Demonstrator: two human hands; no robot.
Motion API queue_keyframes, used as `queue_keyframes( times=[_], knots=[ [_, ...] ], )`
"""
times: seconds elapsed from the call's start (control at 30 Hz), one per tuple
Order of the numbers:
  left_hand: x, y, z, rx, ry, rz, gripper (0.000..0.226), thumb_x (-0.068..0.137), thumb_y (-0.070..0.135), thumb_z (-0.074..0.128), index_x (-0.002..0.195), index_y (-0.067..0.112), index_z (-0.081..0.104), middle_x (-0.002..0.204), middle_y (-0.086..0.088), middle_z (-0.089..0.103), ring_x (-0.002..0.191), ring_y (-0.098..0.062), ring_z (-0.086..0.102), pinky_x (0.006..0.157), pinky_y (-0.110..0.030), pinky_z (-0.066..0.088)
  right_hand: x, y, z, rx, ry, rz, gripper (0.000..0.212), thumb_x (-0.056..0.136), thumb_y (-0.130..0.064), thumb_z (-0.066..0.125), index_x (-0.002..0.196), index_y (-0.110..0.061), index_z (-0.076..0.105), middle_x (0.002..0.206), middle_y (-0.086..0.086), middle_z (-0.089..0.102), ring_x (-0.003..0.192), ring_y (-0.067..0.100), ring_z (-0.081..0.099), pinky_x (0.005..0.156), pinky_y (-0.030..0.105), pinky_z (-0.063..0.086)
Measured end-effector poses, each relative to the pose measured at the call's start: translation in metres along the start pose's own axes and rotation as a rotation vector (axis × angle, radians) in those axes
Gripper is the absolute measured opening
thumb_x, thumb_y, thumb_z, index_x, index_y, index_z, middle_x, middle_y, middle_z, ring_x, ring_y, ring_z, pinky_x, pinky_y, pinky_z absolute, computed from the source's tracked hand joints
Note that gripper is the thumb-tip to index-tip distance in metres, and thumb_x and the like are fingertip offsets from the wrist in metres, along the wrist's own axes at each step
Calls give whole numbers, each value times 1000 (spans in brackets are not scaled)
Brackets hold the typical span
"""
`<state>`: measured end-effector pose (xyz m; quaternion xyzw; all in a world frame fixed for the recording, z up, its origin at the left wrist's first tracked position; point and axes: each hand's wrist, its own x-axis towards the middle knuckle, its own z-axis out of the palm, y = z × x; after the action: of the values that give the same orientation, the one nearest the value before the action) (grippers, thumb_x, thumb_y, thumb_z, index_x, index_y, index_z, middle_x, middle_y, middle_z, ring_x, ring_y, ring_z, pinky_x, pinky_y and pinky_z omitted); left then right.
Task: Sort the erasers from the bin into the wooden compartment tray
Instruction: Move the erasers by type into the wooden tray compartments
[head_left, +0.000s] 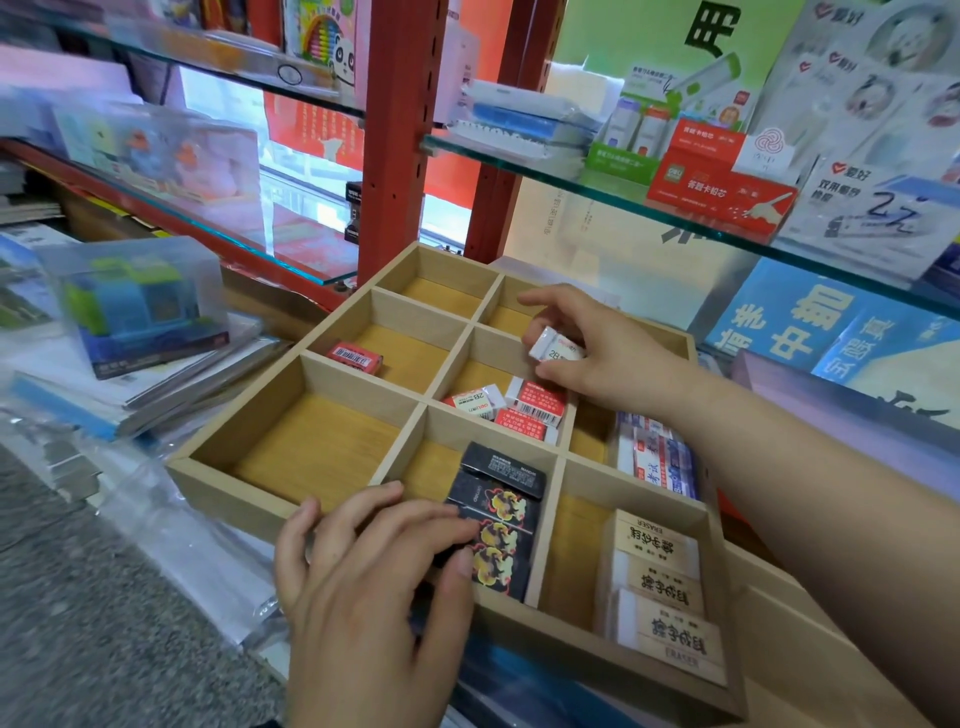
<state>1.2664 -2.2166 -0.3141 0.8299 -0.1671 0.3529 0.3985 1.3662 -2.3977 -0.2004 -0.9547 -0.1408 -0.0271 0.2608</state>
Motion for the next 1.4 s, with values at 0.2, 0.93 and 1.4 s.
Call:
queue_keyframes(
  times=[0.2,0.93,1.4],
  knots=[
    [0,-2,-1,-15,-33,-6,31,92,53,28,89,40,56,92,30,53,103,2,42,108,-24,8,5,-3,6,141,-13,-14,45,82,-5,61,115,-29,42,94,-17,55,87,5,57,68,11,50],
    [-1,-3,0,-21,-9,13,25,90,49,34,87,39,57,91,28,55,103,-4,46,107,-23,8,15,-21,21,-185,-118,-30,35,81,-17,64,115,-21,57,92,-13,61,87,0,53,86,20,37],
    [1,-2,-2,-23,-12,25,29,92,52,27,91,39,53,90,29,54,102,-1,45,108,-23,8,-3,-7,-2,415,299,191,16,85,-12,59,73,-21,59,77,-9,58,72,1,53,46,-1,41]
  ],
)
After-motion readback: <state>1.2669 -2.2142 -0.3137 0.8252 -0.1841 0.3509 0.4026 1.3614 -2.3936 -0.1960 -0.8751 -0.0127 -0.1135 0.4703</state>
